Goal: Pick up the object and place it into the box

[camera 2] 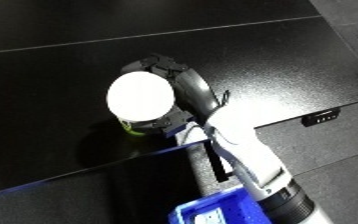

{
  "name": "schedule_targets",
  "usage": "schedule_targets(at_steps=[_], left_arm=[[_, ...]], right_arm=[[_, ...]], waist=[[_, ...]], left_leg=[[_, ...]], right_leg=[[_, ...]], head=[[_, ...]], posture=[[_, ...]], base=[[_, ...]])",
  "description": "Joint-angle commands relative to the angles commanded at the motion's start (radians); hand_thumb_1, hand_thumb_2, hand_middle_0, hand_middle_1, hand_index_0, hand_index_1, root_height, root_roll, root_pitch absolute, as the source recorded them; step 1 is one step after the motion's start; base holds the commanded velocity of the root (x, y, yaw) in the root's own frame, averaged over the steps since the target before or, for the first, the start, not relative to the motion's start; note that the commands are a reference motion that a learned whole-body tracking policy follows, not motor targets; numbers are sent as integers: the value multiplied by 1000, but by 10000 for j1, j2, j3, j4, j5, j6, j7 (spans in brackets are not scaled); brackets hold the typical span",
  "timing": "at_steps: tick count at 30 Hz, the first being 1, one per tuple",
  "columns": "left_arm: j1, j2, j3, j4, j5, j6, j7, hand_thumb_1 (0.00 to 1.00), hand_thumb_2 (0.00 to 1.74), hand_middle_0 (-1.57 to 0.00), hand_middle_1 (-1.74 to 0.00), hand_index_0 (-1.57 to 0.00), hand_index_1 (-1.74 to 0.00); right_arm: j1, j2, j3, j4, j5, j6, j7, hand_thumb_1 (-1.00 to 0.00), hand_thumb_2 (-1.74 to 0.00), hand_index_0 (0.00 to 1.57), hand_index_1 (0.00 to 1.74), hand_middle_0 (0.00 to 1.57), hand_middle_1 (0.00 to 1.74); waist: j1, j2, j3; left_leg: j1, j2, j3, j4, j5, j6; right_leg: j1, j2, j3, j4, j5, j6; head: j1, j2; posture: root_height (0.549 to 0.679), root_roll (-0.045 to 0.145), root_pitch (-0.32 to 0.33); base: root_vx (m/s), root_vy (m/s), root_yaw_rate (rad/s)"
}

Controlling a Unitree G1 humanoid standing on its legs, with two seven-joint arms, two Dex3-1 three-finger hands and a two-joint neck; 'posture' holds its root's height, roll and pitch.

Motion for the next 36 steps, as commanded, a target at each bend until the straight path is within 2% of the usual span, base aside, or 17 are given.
schedule_targets(at_steps=[5,7,10,15,19,22,25,28,31,36], left_arm=[[306,-177,394,58,-157,-142,64,0,0,0,0,0,0],[414,-230,520,74,-215,-236,62,0,0,0,0,0,0],[510,-311,667,116,-350,-395,76,0,0,0,0,0,0],[626,-496,832,137,-642,-656,167,0,0,0,0,0,0],[892,-719,1048,212,-827,-993,93,0,0,0,0,0,0],[1080,-893,1182,238,-926,-1189,15,0,0,0,0,0,0],[1191,-969,1253,188,-1034,-1280,-44,0,0,0,0,0,0],[1253,-985,1270,206,-1158,-1347,-120,0,0,0,0,0,0],[1223,-1005,1196,362,-1304,-1439,-197,0,0,0,0,0,0],[1095,-964,1049,514,-1441,-1395,-278,0,0,0,0,0,0]], right_arm=[[1698,-56,-1269,-1638,-146,-609,-623,-650,-1131,1020,1131,1020,1131],[2405,67,-1769,-2164,456,-849,-694,-650,-1131,1020,1131,1020,1131],[3477,526,-2435,-2745,1248,-1355,-756,-650,-1131,1020,1131,1020,1131],[5166,1165,-3428,-3369,900,-2574,-1314,-650,-1131,1020,1131,1020,1131],[6678,1671,-4406,-3326,1109,-3879,-1763,-650,-1131,1020,1131,1020,1131],[7591,2096,-4926,-2920,1529,-4714,-1762,-650,-1131,1020,1131,1020,1131],[8134,2266,-5151,-2300,1386,-5235,-1723,-650,-1131,1020,1131,1020,1131],[8449,2192,-5185,-1594,1270,-5365,-1484,-650,-1131,1020,1131,1020,1131],[8591,2047,-5080,-632,1371,-5287,-1043,-650,-1131,1020,1131,1020,1131],[8645,1672,-4691,1062,1205,-4942,-795,-650,-1131,1020,1131,1020,1131]], waist=[[-407,-103,-18],[-563,-139,-15],[-820,-176,4],[-1278,-182,48],[-1683,-169,95],[-1971,-153,153],[-2208,-125,234],[-2394,-92,295],[-2520,-27,295],[-2594,157,242]], left_leg=[[7,128,155,-15,-77,25],[15,172,228,-39,-94,26],[34,229,345,-109,-110,17],[131,325,585,-335,-100,7],[310,419,828,-512,-121,2],[429,481,1015,-547,-188,23],[538,530,1174,-580,-232,46],[681,531,1274,-641,-264,82],[873,460,1310,-759,-282,121],[1132,310,1285,-997,-215,118]], right_leg=[[-63,177,142,-39,-11,5],[-93,255,206,-68,-6,7],[-143,368,302,-118,5,29],[-205,524,454,-246,37,74],[-206,619,595,-376,83,122],[-216,688,717,-455,115,150],[-222,777,837,-519,144,149],[-190,891,944,-535,139,119],[-89,986,1037,-573,112,76],[53,1052,1132,-629,65,19]], head=[[-194,175],[-209,237],[-317,322],[-263,334],[-328,273],[-108,238],[522,115],[1073,-386],[1719,-907],[2675,-1612]], posture=[[632,49,-42],[632,48,-38],[633,48,-30],[635,49,-16],[636,52,-10],[637,54,-7],[638,55,-4],[638,54,-7],[638,56,-13],[639,60,-19]], base=[[-10,21,-170],[-19,12,-171],[-26,15,-176],[-31,32,-191],[-20,51,-221],[-21,51,-219],[-33,46,-187],[-12,48,-155],[17,49,-122],[22,39,-45]])
